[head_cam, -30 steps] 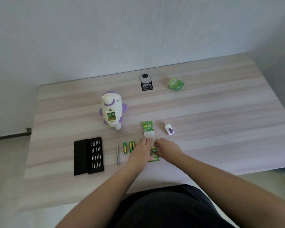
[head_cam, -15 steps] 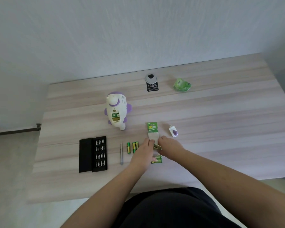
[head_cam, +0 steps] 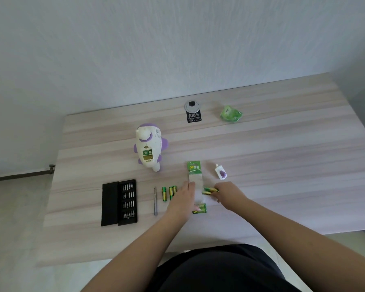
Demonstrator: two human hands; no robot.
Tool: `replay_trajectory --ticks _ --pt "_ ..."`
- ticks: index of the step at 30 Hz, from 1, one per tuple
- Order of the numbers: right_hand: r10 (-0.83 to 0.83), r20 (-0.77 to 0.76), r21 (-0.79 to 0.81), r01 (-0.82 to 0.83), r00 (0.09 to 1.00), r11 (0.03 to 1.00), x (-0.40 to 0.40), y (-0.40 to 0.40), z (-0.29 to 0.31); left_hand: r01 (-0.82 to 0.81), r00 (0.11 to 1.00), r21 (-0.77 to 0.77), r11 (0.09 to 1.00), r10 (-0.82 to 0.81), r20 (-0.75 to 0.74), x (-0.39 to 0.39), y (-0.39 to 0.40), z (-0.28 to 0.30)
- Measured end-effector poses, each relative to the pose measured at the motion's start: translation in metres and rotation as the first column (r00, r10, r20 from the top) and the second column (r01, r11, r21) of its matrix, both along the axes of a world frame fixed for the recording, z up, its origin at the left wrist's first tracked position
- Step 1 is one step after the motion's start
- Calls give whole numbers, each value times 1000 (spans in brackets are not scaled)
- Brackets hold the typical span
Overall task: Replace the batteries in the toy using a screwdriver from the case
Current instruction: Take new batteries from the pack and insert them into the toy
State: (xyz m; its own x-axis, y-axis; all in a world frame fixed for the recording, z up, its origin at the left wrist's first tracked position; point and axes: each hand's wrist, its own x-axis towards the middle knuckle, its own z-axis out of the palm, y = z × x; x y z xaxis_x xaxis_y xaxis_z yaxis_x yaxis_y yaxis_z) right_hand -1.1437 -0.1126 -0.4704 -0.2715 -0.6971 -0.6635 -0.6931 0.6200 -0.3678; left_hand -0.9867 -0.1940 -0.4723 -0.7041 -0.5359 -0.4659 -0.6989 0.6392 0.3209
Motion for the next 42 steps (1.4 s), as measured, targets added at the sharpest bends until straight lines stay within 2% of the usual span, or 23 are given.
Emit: replay_trajectory --ticks 3,6,8,10,12,15,18,20,22,31,36,39,42 --pt "-249 211 -51 265 945 963 -10 17 11 7 1000 -35 999 -7 9 -1 1 -1" --pt "-320 370 -151 396 872 906 -9 28 23 10 1000 -37 999 -10 -21 -2 -1 2" --pt "-352 479 -201 491 804 847 -5 30 33 -29 994 29 999 32 -103 -3 -2 11" --pt "-359 543 -234 548 759 803 -1 28 45 -94 963 162 982 131 -236 -4 -1 27" --pt "-351 601 -256 588 719 767 4 24 56 -166 888 298 940 274 -370 -5 1 47" --pt "-301 657 -295 603 691 741 13 16 73 -288 701 396 872 474 -533 -7 2 74" --pt "-243 711 -320 612 660 723 21 5 86 -356 536 494 793 607 -587 -5 -1 92" --pt "-207 734 -336 611 646 717 27 -1 91 -353 479 547 759 648 -591 -1 -4 100" --pt "-173 736 -358 594 654 720 34 -6 96 -332 451 553 764 643 -619 5 -7 108" --pt "-79 723 -438 543 687 716 75 -40 117 -301 421 312 901 419 -804 49 -34 134" --pt "-48 685 -493 511 727 705 107 -63 133 -281 465 27 959 161 -870 85 -59 143" --pt "-82 667 -524 544 741 655 128 -76 136 -244 474 -102 965 27 -880 108 -74 150" --pt "-114 662 -580 603 741 547 151 -86 138 -223 455 -149 963 -32 -890 126 -90 154"
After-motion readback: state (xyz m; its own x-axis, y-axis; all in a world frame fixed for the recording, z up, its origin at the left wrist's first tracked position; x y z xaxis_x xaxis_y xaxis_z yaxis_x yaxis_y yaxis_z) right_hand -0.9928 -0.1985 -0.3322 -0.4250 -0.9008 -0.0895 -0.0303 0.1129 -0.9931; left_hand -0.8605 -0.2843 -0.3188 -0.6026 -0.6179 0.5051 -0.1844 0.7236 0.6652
